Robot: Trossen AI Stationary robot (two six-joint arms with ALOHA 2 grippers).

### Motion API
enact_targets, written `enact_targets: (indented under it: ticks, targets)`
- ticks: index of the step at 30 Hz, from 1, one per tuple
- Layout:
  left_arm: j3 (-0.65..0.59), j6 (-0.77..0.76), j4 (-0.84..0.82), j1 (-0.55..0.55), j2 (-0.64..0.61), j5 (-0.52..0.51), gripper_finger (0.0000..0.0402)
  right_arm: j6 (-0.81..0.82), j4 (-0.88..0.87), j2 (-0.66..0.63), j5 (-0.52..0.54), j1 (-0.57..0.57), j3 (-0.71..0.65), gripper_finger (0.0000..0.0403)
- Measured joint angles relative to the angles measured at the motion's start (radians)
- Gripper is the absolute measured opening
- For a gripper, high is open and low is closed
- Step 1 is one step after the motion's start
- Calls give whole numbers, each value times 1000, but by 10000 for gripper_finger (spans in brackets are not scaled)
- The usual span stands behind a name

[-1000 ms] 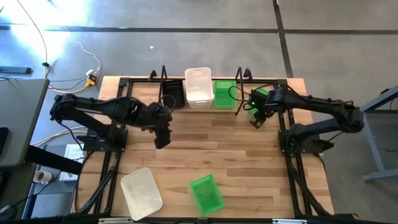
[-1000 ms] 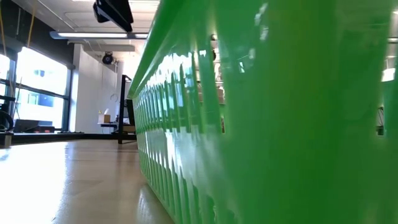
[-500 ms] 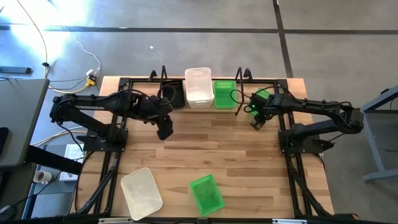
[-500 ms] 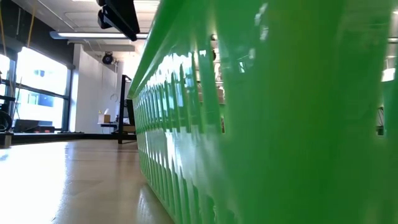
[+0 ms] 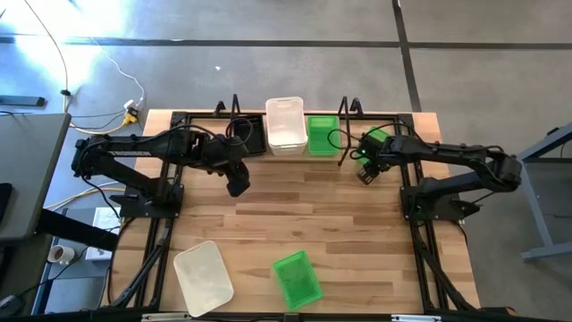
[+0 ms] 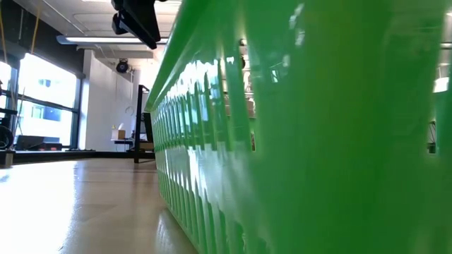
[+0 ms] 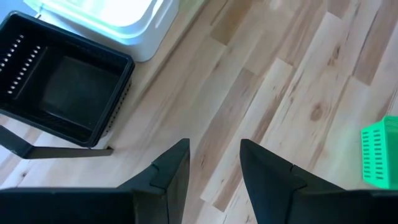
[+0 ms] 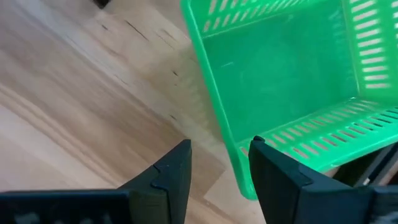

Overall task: Stack baskets on shelf by color
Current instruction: Stack the top green bin on top of the green bin on the shelf

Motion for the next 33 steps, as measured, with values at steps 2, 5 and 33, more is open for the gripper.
enact_targets:
  ticks: [2, 5, 33]
  targets:
    - [0, 13, 0, 0, 0, 0, 131, 3, 8, 20, 3, 0, 0, 144]
    - [0, 27, 1, 0, 0, 0, 131, 10, 10, 60, -3, 0, 0, 143]
    - [0, 46, 0, -1, 0, 4, 131, 315, -299, -59, 72, 114, 287, 1]
